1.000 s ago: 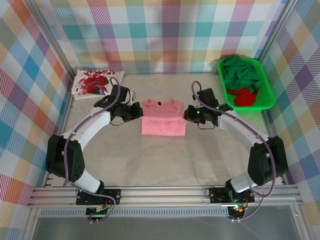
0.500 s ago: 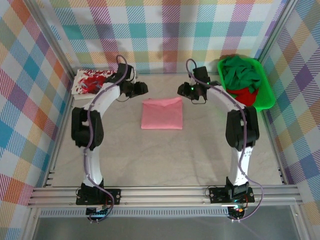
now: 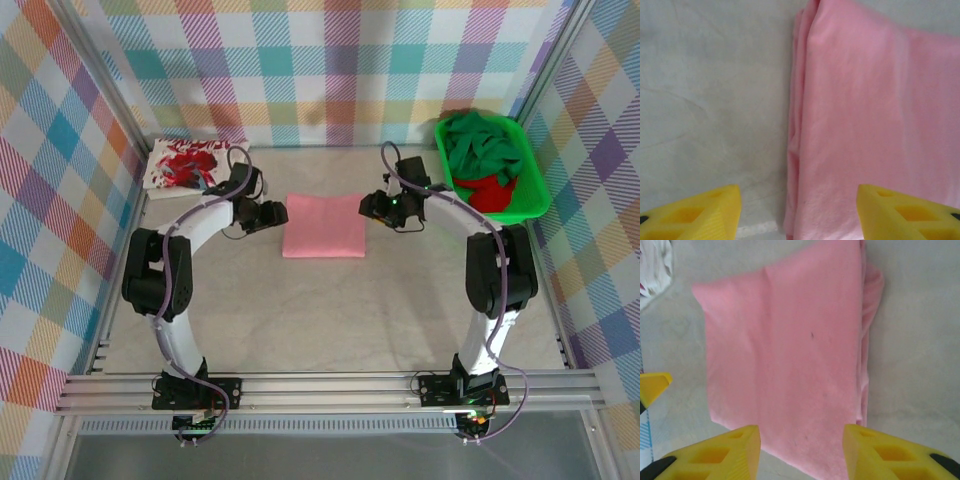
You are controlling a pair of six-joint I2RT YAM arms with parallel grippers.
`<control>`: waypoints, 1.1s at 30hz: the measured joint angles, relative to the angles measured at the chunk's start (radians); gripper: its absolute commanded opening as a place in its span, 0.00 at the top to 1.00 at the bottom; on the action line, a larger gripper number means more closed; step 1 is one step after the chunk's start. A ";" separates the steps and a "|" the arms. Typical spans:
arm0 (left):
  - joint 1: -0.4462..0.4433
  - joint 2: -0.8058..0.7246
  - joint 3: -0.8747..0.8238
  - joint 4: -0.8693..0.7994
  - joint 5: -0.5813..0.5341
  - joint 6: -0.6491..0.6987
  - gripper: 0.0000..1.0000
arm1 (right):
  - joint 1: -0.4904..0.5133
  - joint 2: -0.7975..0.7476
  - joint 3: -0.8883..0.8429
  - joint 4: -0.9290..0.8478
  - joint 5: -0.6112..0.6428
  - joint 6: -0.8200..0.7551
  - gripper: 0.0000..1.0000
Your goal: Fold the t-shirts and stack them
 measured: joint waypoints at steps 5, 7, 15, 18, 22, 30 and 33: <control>-0.001 0.066 -0.010 0.047 0.040 -0.002 0.40 | 0.001 0.063 -0.007 0.016 -0.030 0.003 0.51; -0.005 0.095 -0.010 0.071 0.060 -0.003 0.41 | 0.001 0.088 -0.007 0.029 -0.035 0.004 0.51; -0.034 0.174 0.042 0.119 0.103 -0.010 0.50 | 0.001 0.180 0.000 0.068 -0.051 0.025 0.51; -0.065 0.201 0.060 0.136 0.119 -0.021 0.52 | 0.001 0.193 0.000 0.079 -0.058 0.030 0.51; -0.098 0.219 0.085 0.145 0.121 -0.030 0.52 | 0.001 0.193 0.000 0.101 -0.064 0.034 0.51; -0.106 0.244 0.096 0.149 0.118 -0.055 0.89 | 0.001 0.211 0.000 0.141 -0.085 0.052 0.53; -0.106 0.245 0.101 0.149 0.116 -0.055 1.00 | 0.000 0.228 0.003 0.169 -0.109 0.064 0.60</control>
